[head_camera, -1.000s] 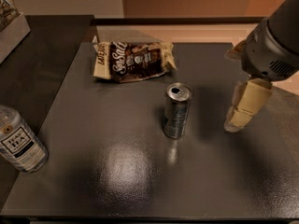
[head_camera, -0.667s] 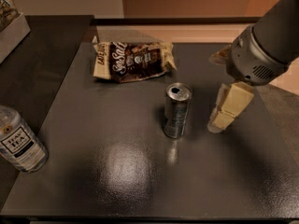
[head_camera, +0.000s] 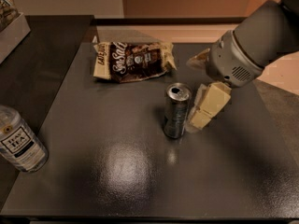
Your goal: Move redbull can near brown chip bag
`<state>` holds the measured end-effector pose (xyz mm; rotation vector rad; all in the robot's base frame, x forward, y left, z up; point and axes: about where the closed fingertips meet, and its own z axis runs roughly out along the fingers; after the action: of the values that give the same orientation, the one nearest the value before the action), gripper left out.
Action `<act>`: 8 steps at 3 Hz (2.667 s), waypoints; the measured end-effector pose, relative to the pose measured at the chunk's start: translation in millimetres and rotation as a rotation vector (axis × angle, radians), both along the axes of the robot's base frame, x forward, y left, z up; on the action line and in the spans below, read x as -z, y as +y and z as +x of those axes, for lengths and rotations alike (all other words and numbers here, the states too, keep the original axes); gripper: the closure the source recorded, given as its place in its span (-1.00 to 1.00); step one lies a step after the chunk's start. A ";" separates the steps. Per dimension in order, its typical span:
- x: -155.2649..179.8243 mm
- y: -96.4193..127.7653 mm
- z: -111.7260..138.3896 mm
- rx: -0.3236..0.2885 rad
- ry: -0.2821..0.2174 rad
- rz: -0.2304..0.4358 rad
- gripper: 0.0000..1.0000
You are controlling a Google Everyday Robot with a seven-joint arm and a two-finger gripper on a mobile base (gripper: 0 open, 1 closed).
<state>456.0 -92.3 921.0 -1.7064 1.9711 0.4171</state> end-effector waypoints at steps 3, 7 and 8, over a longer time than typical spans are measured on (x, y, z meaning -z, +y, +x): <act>5.5 25.6 -15.7 -0.061 0.054 0.092 -0.17; -23.4 26.4 32.3 0.048 -0.023 0.124 1.00; -33.3 30.3 75.3 0.108 -0.053 0.137 1.00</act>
Offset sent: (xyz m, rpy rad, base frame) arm -0.0208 0.0293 -0.0097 0.1101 0.0746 0.0740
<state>531.3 -62.0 954.3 -1.5047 1.9397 0.4523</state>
